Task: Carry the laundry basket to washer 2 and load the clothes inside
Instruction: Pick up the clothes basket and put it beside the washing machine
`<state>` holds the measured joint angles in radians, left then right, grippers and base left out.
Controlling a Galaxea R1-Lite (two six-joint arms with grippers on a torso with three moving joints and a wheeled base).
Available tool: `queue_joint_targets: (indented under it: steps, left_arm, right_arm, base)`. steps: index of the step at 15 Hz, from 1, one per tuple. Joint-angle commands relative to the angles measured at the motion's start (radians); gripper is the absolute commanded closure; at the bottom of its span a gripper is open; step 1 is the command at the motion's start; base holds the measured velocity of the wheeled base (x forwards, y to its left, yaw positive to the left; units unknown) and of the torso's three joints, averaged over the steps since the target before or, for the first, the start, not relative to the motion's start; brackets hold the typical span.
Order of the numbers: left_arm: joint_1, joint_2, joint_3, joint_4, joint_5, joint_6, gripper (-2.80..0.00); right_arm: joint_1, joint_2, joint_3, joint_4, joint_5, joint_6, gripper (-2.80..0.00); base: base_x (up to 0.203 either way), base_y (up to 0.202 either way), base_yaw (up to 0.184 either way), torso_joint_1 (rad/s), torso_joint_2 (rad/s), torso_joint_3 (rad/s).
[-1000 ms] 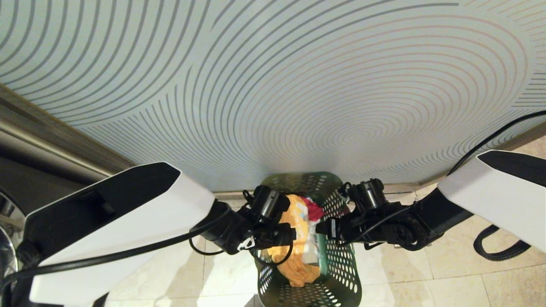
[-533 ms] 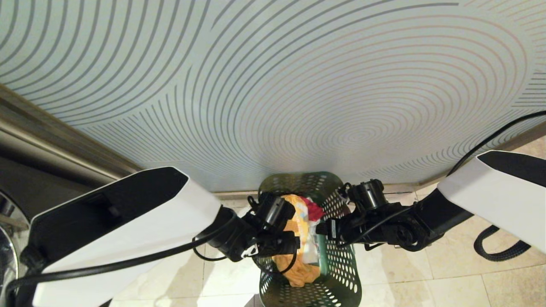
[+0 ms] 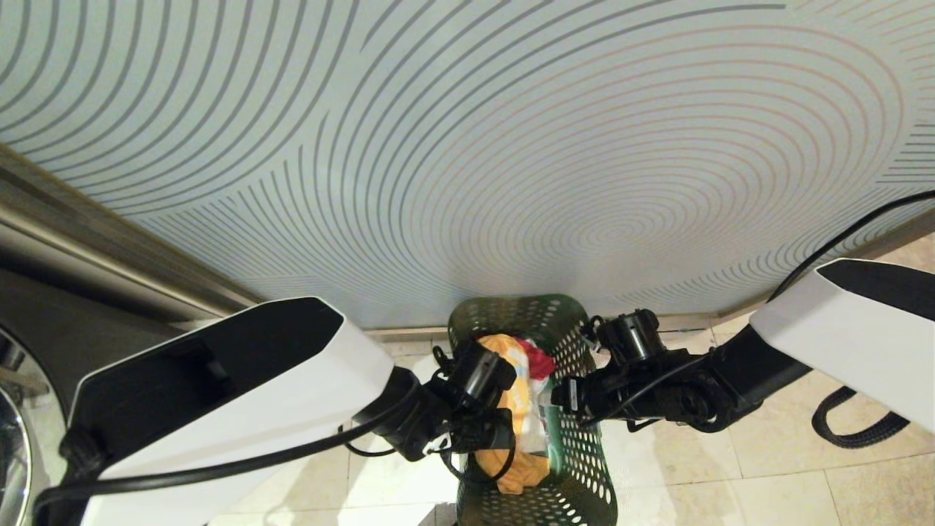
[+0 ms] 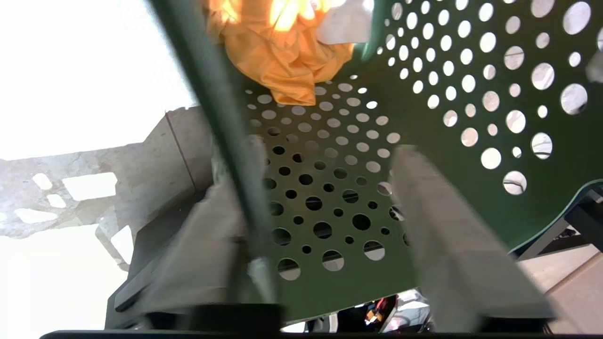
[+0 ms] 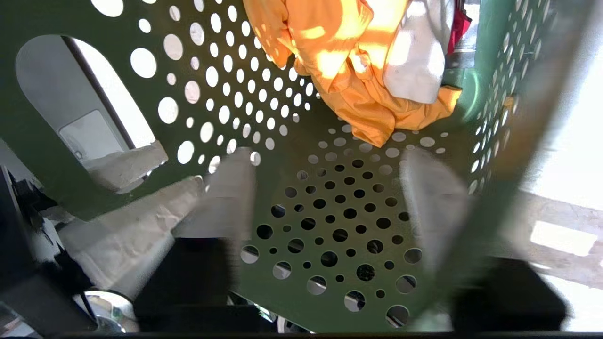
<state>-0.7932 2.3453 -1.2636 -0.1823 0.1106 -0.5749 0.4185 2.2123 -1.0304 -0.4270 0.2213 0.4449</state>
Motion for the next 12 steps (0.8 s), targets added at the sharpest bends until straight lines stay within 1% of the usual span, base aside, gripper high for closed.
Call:
queue_joint_targets:
  steps: [1, 5, 7, 8, 9, 12]
  left_arm:
    - [-0.001, 0.006, 0.000, -0.002, 0.001, -0.003, 0.00]
    - [-0.010, -0.001, 0.001, 0.000, 0.003, -0.004, 0.00]
    - [-0.018, -0.020, 0.001, 0.000, -0.010, -0.043, 0.00]
    - [-0.020, -0.039, 0.002, 0.000, -0.028, -0.059, 0.00]
    - [-0.022, -0.066, 0.010, -0.001, -0.061, -0.077, 0.00]
    - [-0.026, -0.162, 0.053, -0.002, -0.170, -0.159, 0.00]
  right_arm:
    - [0.002, -0.002, 0.001, -0.004, 0.003, 0.003, 0.00]
    - [0.002, -0.003, 0.003, -0.004, -0.002, 0.006, 0.00]
    - [0.002, -0.026, 0.022, -0.004, -0.001, 0.010, 0.00]
    - [0.005, -0.046, 0.037, -0.004, 0.001, 0.016, 0.00]
    - [0.011, -0.077, 0.051, -0.004, 0.003, 0.029, 0.00]
    - [0.041, -0.176, 0.081, -0.003, 0.014, 0.090, 0.00]
  base:
    - [0.000, 0.000, 0.000, 0.000, 0.00, 0.000]
    - [0.000, 0.000, 0.000, 0.000, 0.00, 0.000]
    - [0.000, 0.000, 0.000, 0.000, 0.00, 0.000]
    - [0.000, 0.000, 0.000, 0.000, 0.00, 0.000]
    - [0.000, 0.000, 0.000, 0.000, 0.00, 0.000]
    - [0.000, 0.000, 0.000, 0.000, 0.00, 0.000]
